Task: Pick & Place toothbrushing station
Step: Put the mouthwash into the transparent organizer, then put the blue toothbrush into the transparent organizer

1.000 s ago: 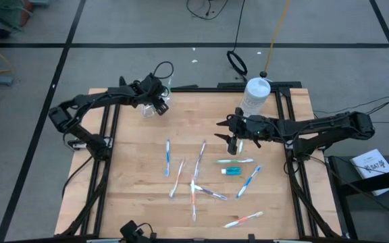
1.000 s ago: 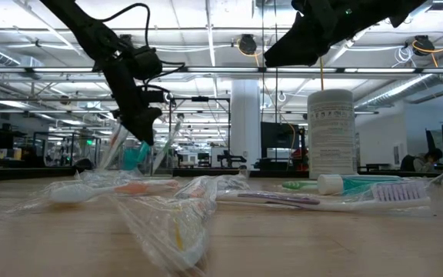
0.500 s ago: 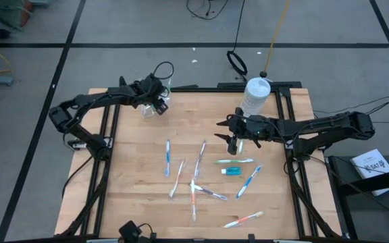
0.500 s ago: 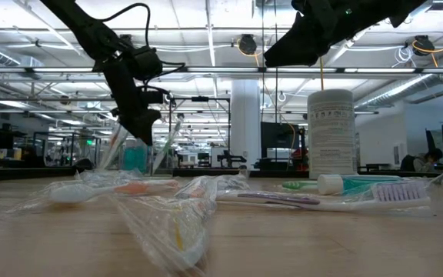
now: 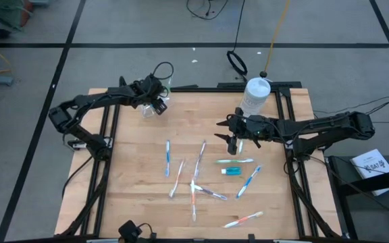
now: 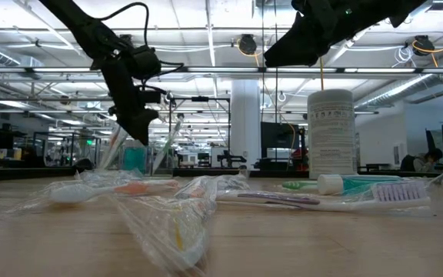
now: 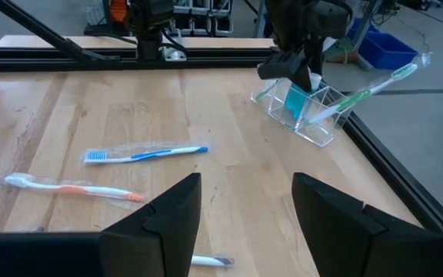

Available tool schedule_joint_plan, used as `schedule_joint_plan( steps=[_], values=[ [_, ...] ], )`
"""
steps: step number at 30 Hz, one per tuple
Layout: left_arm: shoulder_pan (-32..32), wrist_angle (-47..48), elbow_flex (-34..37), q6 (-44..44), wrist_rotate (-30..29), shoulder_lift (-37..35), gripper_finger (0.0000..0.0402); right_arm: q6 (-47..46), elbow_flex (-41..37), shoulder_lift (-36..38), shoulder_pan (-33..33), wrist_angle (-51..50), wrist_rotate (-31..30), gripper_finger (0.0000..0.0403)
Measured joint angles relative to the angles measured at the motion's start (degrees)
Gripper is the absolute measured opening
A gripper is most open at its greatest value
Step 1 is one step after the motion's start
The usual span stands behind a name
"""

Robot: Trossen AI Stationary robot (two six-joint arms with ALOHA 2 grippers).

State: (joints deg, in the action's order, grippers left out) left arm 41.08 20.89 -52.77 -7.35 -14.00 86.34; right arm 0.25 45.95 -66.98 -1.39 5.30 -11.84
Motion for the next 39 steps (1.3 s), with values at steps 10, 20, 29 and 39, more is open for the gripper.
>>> schedule_joint_plan(
  steps=[10,20,29,39],
  values=[
    [-4.3,1.2,-0.1,6.2,2.9,-11.6,0.0198,0.0,0.0,0.0,0.0,0.0,0.0,0.0196],
    [-18.2,3.6,-0.2,22.2,27.6,-16.5,0.0198,0.0,0.0,0.0,0.0,0.0,0.0,0.0196],
    [-33.6,-1.1,-0.3,28.8,15.9,-11.1,0.0198,-2.6,0.0,0.0,0.0,-1.5,0.0,0.0196],
    [-42.4,-2.0,-0.3,31.1,15.5,0.6,0.0198,-2.6,0.0,0.0,0.0,-2.1,0.0,0.0196]
  ],
)
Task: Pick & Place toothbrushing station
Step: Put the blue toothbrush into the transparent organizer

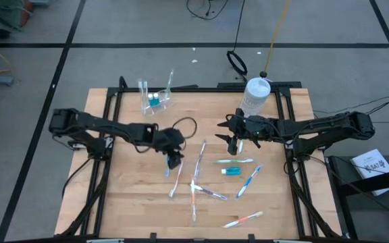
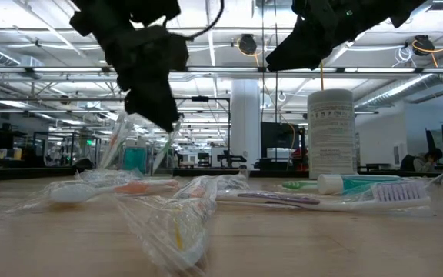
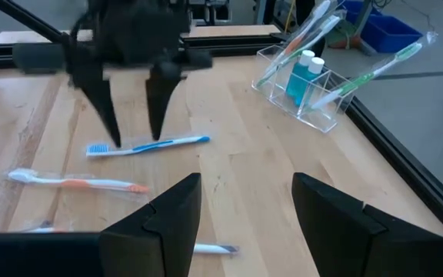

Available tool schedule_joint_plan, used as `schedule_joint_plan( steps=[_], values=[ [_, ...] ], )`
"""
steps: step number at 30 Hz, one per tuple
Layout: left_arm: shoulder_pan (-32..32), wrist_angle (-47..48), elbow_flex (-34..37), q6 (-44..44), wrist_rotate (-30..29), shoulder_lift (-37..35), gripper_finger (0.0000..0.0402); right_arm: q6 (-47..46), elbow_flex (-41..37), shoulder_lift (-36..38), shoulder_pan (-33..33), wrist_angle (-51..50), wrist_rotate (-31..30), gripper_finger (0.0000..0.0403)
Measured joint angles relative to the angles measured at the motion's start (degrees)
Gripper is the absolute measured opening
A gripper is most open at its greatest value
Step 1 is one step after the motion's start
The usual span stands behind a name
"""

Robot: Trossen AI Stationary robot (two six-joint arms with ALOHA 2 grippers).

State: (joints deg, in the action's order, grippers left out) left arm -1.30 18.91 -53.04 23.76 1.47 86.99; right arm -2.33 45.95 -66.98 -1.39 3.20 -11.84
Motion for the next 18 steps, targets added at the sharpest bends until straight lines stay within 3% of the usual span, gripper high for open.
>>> schedule_joint_plan(
  steps=[2,4,13,18],
  values=[
    [-1.1,3.3,0.0,-3.1,0.9,1.0,0.0198,0.0,0.0,0.0,0.0,-0.1,0.0,0.0196],
    [-2.4,4.5,0.1,-11.9,0.8,1.6,0.0198,0.1,0.0,0.0,0.0,-0.1,0.0,0.0196],
    [-6.4,13.8,0.0,-50.9,-9.5,1.2,0.0198,0.0,0.0,0.0,0.0,-0.3,0.0,0.0196],
    [-6.2,21.6,0.0,-59.6,-9.2,4.1,0.0198,0.0,0.0,0.0,0.0,-0.3,0.0,0.0196]
  ],
)
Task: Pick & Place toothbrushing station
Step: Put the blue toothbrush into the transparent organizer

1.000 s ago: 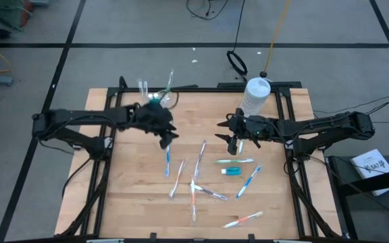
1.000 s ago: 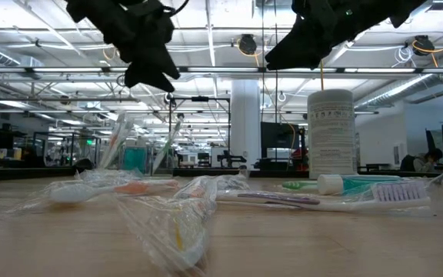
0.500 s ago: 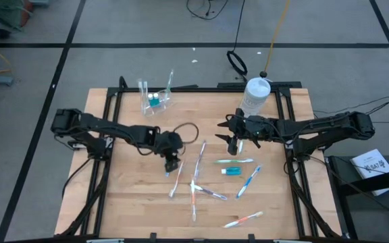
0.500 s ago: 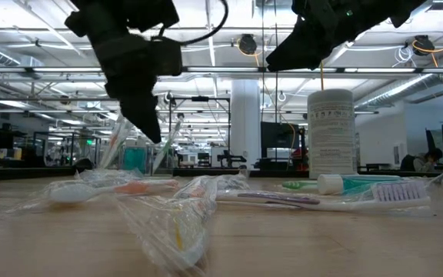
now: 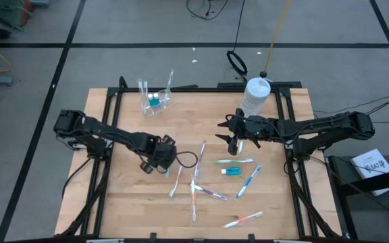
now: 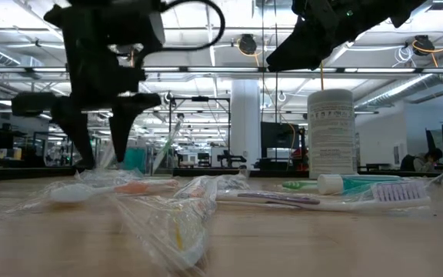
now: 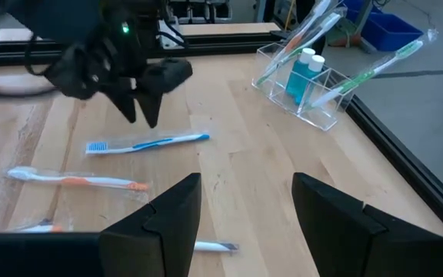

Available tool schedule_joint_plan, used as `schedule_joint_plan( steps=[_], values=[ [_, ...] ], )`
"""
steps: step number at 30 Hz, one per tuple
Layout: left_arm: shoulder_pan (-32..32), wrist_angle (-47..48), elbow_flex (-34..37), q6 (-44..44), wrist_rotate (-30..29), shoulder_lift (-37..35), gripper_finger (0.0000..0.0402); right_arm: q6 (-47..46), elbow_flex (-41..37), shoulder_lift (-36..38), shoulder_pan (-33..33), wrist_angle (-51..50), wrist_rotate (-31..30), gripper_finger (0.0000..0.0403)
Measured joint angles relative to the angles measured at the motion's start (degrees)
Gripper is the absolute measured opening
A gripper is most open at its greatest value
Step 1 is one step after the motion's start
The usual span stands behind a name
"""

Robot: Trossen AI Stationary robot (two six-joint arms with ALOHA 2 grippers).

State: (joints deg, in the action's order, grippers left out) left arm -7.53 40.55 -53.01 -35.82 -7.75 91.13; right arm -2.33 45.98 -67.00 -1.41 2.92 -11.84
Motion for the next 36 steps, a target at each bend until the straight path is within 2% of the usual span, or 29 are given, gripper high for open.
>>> schedule_joint_plan(
  steps=[3,9,15,18,21,28,30,36],
  values=[
    [0.0,-1.6,0.0,-5.2,0.0,3.0,0.0198,0.0,0.0,0.0,0.0,0.0,0.0,0.0196],
    [-0.5,-15.0,-0.1,-8.5,-1.9,7.7,0.0198,0.0,0.0,0.0,0.0,0.0,0.1,0.0196],
    [-0.5,-15.9,-0.3,-13.2,0.8,9.8,0.0194,0.0,0.0,0.0,0.0,0.0,0.1,0.0196],
    [-0.5,-14.3,-0.4,-13.2,1.5,10.4,0.0171,0.0,0.0,0.0,0.0,0.0,0.1,0.0196],
    [-0.4,-14.6,-0.3,-12.1,1.5,10.5,0.0128,0.0,0.0,0.0,0.0,0.0,0.1,0.0196],
    [0.3,-15.3,0.2,-7.5,-1.5,7.9,0.0016,0.0,0.0,0.0,0.0,0.0,0.1,0.0196],
    [0.7,-15.4,0.3,-7.5,-3.5,6.5,0.0011,0.0,0.0,0.0,0.0,0.0,0.2,0.0196],
    [1.7,-15.4,0.2,-7.3,-8.7,-3.1,0.0030,0.0,0.0,0.0,0.0,0.0,0.1,0.0196]
  ],
)
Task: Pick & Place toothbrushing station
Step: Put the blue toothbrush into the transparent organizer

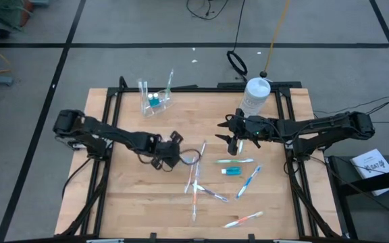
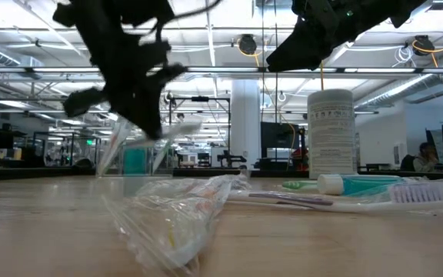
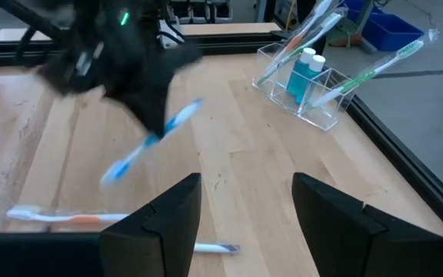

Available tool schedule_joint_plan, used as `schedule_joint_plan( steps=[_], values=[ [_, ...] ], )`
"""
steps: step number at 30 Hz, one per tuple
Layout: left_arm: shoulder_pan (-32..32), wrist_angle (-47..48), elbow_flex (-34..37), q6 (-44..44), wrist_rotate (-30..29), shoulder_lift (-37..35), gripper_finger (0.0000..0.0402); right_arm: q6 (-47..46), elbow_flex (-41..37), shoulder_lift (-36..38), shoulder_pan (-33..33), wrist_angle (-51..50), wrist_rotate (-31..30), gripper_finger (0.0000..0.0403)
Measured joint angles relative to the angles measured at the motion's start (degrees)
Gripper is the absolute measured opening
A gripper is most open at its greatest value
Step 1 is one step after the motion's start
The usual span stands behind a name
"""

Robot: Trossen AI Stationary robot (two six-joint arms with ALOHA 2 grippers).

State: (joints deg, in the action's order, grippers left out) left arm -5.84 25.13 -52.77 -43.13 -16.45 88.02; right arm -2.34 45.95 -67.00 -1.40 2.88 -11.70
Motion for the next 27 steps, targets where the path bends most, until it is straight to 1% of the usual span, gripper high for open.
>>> schedule_joint_plan(
  steps=[3,5,8,10,12,16,18,22,25,27],
  values=[
    [2.8,-3.9,-0.1,2.1,-2.7,-6.5,0.0012,0.0,0.0,0.0,0.0,0.0,0.0,0.0196],
    [5.5,-9.1,-0.1,8.7,-6.1,-9.8,0.0008,0.0,0.0,0.0,0.0,0.1,0.0,0.0196],
    [11.5,-16.8,-0.1,18.2,-11.0,-13.1,0.0017,0.0,0.0,0.0,0.0,0.1,0.0,0.0196],
    [15.9,-21.6,-0.2,23.2,-11.4,-14.2,0.0017,0.0,0.0,0.0,0.0,0.1,0.0,0.0196],
    [20.1,-27.8,0.9,27.4,-10.1,-14.4,0.0010,0.0,0.0,0.0,0.0,0.2,0.0,0.0196],
    [28.0,-46.4,7.3,30.4,-6.6,-11.5,0.0010,0.0,0.0,0.0,0.0,0.0,0.0,0.0196],
    [31.1,-55.3,11.0,31.7,-6.6,-9.3,0.0015,0.0,0.0,0.0,0.0,-0.2,0.0,0.0196],
    [35.0,-70.8,16.6,33.7,-9.6,-3.7,0.0008,0.0,0.0,0.0,0.0,-0.9,0.0,0.0196],
    [37.0,-80.4,18.5,31.2,-10.1,1.8,0.0006,0.3,0.0,0.0,0.0,-1.0,0.0,0.0196],
    [37.9,-85.1,18.7,29.1,-10.1,5.5,0.0013,1.3,0.0,0.0,0.0,-1.0,0.0,0.0196]
  ],
)
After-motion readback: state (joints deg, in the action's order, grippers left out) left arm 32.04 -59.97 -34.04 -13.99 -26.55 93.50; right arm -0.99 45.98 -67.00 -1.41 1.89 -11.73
